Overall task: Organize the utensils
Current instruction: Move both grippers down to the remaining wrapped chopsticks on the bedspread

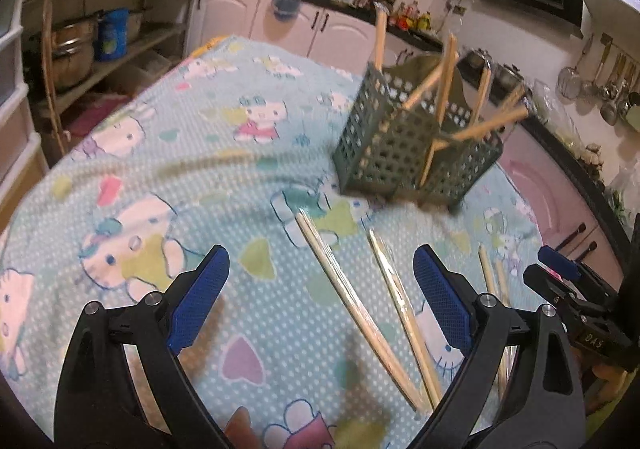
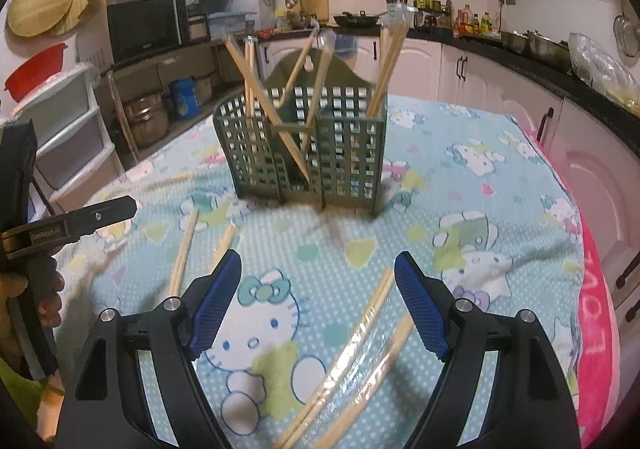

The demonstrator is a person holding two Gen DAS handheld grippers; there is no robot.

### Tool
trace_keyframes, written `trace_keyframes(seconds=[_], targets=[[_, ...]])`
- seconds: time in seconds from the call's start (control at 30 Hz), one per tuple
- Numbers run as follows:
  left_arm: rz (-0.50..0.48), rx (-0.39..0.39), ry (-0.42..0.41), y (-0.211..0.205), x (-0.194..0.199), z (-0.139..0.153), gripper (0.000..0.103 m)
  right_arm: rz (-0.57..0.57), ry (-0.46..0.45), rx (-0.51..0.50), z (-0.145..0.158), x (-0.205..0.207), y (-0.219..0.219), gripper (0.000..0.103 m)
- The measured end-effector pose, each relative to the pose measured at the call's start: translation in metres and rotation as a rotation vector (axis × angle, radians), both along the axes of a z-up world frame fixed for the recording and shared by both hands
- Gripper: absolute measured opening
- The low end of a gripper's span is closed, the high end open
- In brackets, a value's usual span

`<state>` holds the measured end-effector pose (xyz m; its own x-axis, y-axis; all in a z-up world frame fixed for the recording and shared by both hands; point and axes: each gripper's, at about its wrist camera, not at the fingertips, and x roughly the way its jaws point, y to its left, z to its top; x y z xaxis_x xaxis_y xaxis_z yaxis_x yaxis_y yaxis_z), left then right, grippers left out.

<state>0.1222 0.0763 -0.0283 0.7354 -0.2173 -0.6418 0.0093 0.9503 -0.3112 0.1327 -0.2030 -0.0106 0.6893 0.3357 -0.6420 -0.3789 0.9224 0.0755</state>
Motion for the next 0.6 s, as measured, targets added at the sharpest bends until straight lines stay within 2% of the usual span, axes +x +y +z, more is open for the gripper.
trace_keyframes(seconds=[0.13,0.33,0.4,0.5,0.6], targets=[[-0.023,-0.023,0.046,-0.005,0.006,-0.012,0.083,-0.014,0.038,-0.005,-0.009,0.004,-0.005,0.076],[-0.034,-0.068,0.123,-0.003,0.026,-0.029,0.073,-0.02,0.104,-0.025,-0.018,0.024,-0.009,0.063],[-0.033,-0.093,0.154,0.001,0.034,-0.035,0.069,-0.026,0.142,-0.028,-0.025,0.034,-0.011,0.056],[-0.023,-0.101,0.171,0.006,0.042,-0.041,0.064,-0.049,0.198,-0.032,-0.036,0.05,-0.013,0.054],[-0.024,-0.103,0.175,0.006,0.048,-0.04,0.063,-0.061,0.219,-0.044,-0.043,0.062,-0.014,0.05]])
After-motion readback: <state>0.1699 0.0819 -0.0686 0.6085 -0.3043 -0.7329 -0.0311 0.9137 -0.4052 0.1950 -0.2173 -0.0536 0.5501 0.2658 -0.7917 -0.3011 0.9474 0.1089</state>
